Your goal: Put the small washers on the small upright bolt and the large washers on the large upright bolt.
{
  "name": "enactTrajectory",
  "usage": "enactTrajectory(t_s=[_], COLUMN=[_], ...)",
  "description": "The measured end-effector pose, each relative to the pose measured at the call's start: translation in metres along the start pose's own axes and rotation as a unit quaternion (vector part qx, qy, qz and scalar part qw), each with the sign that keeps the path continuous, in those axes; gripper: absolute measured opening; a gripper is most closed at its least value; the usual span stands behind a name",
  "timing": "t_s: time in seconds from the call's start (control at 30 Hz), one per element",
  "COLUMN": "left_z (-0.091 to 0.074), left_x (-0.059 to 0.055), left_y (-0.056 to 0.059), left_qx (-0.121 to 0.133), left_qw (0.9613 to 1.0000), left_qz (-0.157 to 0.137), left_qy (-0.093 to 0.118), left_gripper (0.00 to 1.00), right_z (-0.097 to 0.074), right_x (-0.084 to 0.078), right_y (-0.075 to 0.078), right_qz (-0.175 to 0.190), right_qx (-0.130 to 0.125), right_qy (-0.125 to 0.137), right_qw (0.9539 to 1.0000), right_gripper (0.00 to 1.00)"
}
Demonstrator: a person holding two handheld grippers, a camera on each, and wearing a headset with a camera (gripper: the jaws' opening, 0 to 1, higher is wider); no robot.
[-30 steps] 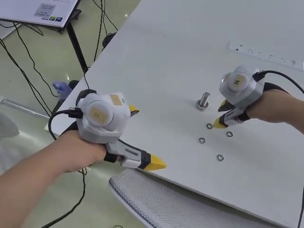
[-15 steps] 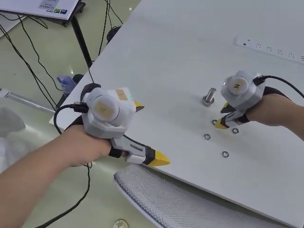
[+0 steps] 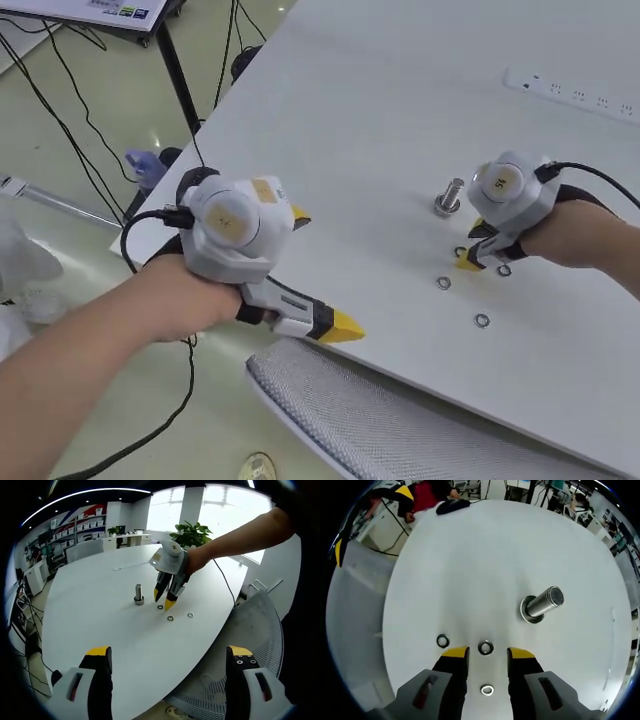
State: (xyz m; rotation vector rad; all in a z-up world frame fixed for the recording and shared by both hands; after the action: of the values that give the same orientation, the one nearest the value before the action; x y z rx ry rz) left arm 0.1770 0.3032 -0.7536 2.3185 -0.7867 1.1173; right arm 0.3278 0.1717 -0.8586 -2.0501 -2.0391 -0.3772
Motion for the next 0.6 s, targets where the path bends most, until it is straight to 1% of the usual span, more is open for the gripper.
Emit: enactTrajectory(t_s=[0.13, 0.2, 0.37, 0.5, 0.6], left_z=[-0.0001, 0.0000, 0.0006, 0.0013, 0.0011], left_x=[-0.0009, -0.0010, -0.0005, -0.0001, 0.0008], left_y=[0.0006, 0.0010, 0.0021, 0.0031, 0.0030], left_qx=[0.000, -0.001, -0.002, -0.003, -0.003], left_qw=[1.0000, 1.0000, 1.0000, 1.0000, 1.0000], left_qz=[-0.001, -0.001, -0.001, 0.000, 0.000], left_qy=[-0.002, -0.001, -0.001, -0.002, 0.000], left_gripper=[0.95, 0.94, 0.94, 0.93, 0.93], right_z=[0.0012, 0.0018, 0.0023, 0.0025, 0.0026], right_x=[0.0010, 0.0005, 0.0003, -0.0002, 0.0001], right_y=[0.0003, -0.0016, -0.0017, -0.0025, -0.0037], right_qz=[0.000, 0.006, 0.005, 0.004, 0.003], right_qx=[0.000, 0.007, 0.006, 0.003, 0.002], right_qy=[-0.002, -0.006, -0.011, -0.015, -0.018], right_qw=[1.0000, 0.9999, 0.9999, 0.9999, 0.9998], right_gripper=[0.31, 0.29, 0.28, 0.21, 0.19])
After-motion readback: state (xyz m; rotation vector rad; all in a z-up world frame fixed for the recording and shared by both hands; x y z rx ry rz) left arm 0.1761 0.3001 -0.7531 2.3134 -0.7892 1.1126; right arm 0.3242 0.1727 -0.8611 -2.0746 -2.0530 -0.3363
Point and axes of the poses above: the centre of the closed fingertips' face, and the gripper's own axes: z roughly forward along the fingers, y roughly to its right, x roughly out of its top, the point moved 1 cm from there along -z, roughly backward along the fingers, and after that the axes turned 3 degrees about y, right-handed, at the moved point
